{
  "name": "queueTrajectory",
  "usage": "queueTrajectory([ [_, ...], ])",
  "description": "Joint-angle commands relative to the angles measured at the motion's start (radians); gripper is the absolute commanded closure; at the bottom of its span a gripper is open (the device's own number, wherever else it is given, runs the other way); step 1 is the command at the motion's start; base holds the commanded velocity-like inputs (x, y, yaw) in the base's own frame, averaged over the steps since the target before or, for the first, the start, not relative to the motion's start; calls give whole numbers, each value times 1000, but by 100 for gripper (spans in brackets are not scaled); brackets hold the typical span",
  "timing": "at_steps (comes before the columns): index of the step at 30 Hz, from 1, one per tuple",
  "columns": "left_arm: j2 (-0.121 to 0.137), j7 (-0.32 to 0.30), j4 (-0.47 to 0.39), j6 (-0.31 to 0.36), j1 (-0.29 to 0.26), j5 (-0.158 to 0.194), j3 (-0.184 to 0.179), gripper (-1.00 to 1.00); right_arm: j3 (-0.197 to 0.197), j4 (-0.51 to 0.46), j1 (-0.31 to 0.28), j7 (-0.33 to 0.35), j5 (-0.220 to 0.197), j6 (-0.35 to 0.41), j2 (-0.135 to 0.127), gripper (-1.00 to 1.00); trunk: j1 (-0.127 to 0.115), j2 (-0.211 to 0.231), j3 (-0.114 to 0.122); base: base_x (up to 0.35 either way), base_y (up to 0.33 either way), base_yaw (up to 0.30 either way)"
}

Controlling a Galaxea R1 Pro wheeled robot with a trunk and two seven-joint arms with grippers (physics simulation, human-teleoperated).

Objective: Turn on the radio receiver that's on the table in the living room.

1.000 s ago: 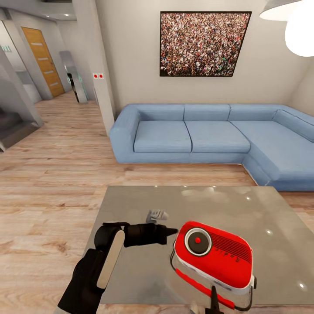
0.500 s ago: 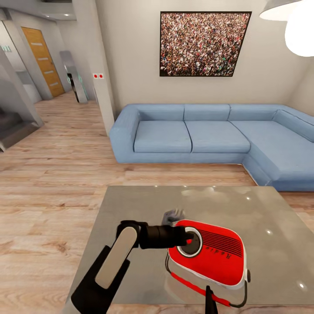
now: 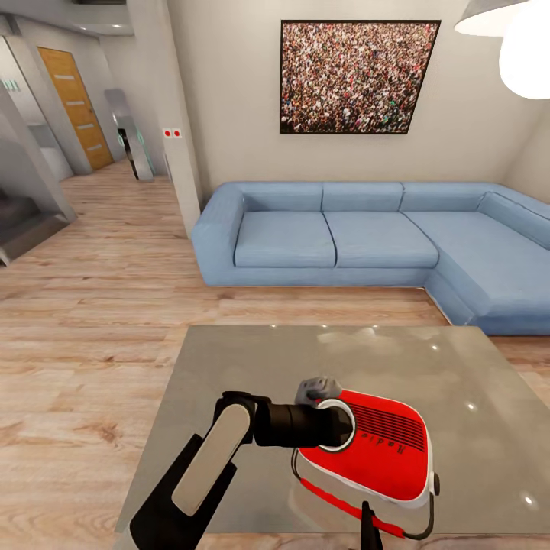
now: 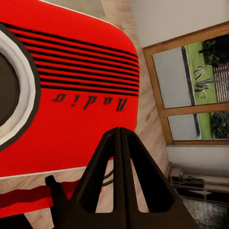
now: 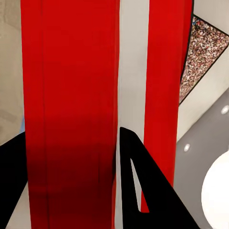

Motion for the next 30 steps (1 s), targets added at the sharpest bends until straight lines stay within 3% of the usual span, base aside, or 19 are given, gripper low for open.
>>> queueTrajectory([
  [1,0,1,0,0,0,-1,0,100,0,-1,0,0,17,8,0,100,0,0,0,0,0,0],
  [11,0,11,-8,0,-17,-10,0,100,0,0,0,0,17,8,1,100,0,0,0,0,0,0],
  [19,0,69,-9,0,-58,-12,5,100,2,-2,0,0,18,8,3,100,0,0,0,0,0,0],
  [21,0,162,-8,0,-111,-1,8,100,2,-2,0,0,18,8,3,100,0,0,0,0,0,0],
  [23,0,228,-7,0,-122,6,10,100,2,-2,0,0,18,8,3,100,0,0,0,0,0,0],
  [30,0,302,-5,0,-129,52,10,100,2,-2,0,0,18,8,3,100,0,0,0,0,0,0],
])
